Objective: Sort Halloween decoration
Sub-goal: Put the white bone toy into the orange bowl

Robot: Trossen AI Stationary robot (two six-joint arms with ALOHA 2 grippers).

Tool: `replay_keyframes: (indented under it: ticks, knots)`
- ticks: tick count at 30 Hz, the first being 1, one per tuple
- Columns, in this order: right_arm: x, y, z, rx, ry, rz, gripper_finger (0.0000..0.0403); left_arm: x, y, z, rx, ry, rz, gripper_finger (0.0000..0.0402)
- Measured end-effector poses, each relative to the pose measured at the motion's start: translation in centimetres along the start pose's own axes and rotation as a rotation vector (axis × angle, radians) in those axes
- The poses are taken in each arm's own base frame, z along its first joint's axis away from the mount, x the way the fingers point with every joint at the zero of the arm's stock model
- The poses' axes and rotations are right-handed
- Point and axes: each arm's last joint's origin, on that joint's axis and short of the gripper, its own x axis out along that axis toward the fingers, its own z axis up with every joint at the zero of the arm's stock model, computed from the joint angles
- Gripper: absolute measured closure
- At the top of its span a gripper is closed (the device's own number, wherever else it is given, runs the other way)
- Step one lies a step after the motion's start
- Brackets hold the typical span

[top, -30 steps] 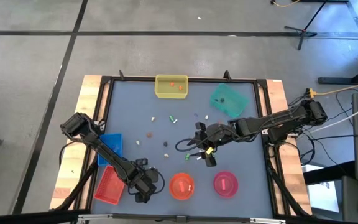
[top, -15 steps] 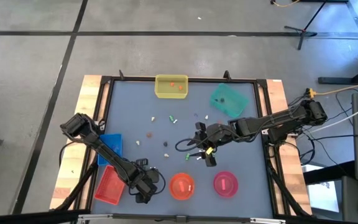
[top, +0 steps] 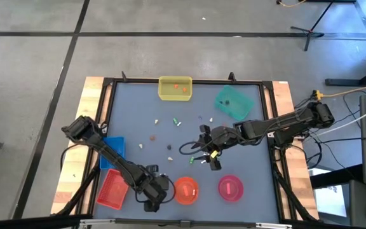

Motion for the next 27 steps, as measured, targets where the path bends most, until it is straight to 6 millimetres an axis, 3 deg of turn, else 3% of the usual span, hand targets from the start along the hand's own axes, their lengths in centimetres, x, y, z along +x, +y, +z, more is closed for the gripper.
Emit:
replay_keyframes:
  ticks: [14,27]
  knots:
    - [-0.3,0.0,0.2,-0.001,-0.011,0.0,0.0185,-2.4,0.3,5.6,0.05,-0.266,-0.078,0.0393]
    - [-0.3,0.0,0.2,-0.001,-0.012,0.001,0.0185,-2.2,0.3,6.2,0.036,-0.316,-0.086,0.0393]
